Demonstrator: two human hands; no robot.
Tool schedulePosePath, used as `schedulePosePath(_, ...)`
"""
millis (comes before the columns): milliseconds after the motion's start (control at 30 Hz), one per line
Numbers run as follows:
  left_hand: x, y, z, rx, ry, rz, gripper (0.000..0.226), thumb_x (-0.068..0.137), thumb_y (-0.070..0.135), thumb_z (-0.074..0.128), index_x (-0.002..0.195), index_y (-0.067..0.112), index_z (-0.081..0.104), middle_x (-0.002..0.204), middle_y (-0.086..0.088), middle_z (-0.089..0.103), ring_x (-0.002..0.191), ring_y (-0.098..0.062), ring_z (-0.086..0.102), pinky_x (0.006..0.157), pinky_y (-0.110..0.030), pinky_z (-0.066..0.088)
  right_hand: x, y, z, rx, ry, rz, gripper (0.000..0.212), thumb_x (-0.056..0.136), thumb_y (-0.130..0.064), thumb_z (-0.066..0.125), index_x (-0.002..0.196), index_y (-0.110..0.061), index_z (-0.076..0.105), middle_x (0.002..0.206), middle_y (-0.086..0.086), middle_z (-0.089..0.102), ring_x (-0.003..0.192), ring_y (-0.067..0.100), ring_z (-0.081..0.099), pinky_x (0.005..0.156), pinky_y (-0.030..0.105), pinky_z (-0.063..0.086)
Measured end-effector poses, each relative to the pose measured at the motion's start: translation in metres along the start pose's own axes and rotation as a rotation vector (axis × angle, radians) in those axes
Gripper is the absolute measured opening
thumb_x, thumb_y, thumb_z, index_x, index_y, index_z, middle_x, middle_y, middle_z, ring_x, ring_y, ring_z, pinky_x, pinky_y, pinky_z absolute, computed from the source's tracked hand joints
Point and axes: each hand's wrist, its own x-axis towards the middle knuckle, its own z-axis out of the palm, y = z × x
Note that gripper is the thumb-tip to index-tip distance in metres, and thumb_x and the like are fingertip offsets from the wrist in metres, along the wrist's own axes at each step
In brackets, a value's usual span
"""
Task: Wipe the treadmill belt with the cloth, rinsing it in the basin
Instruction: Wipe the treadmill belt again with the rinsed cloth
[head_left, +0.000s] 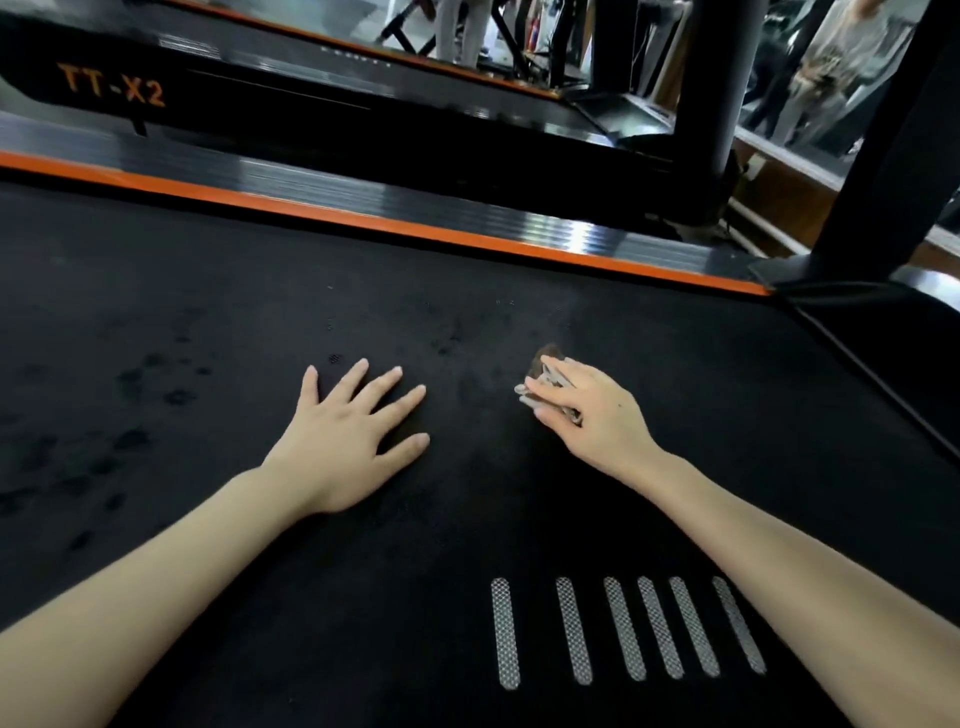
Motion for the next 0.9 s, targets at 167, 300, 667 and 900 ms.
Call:
schedulePosePath(167, 0.029, -0.003, -0.002, 0.023, 0.076, -0.093, 0.094, 0.065, 0.069, -0.020, 0.150, 0.036, 0.003, 0.160, 0.002, 0.001, 0.146, -0.027, -0.005, 0.116, -0.054, -0.001, -0.061, -0.017, -0.019, 0.165, -0.042, -0.351, 0.029, 0.088, -0.033, 0.055, 0.114, -0.028, 0.067, 0.135, -0.002, 0.054, 0.130, 0.022, 0.046, 0.106, 0.035, 0.037)
schedulePosePath(300, 0.056, -0.004, -0.003, 0.065, 0.070, -0.122, 0.095, 0.064, 0.068, -0.023, 0.150, 0.035, 0.002, 0.160, -0.002, 0.000, 0.146, -0.030, -0.006, 0.115, -0.055, -0.001, -0.058, -0.012, -0.016, 0.319, -0.170, -0.624, 0.025, 0.090, -0.028, 0.061, 0.114, -0.029, 0.068, 0.141, -0.003, 0.048, 0.136, 0.017, 0.037, 0.113, 0.038, 0.029)
schedulePosePath(667, 0.061, -0.003, -0.003, -0.004, 0.089, -0.129, 0.093, 0.070, 0.074, -0.024, 0.149, 0.039, 0.007, 0.160, 0.000, 0.005, 0.146, -0.027, -0.006, 0.116, -0.051, -0.005, 0.114, 0.018, 0.029, 0.100, 0.131, 0.046, 0.035, 0.089, -0.017, 0.062, 0.123, -0.021, 0.062, 0.136, 0.007, 0.054, 0.126, 0.031, 0.049, 0.108, 0.040, 0.035)
schedulePosePath(900, 0.060, -0.005, 0.002, 0.054, 0.087, -0.128, 0.074, 0.090, 0.066, 0.003, 0.145, 0.029, 0.035, 0.152, -0.009, 0.033, 0.142, -0.035, 0.022, 0.112, -0.058, 0.018, 0.072, 0.014, 0.018, 0.146, -0.048, -0.451, 0.032, 0.087, -0.019, 0.061, 0.119, -0.023, 0.065, 0.137, 0.007, 0.052, 0.131, 0.029, 0.044, 0.110, 0.050, 0.029)
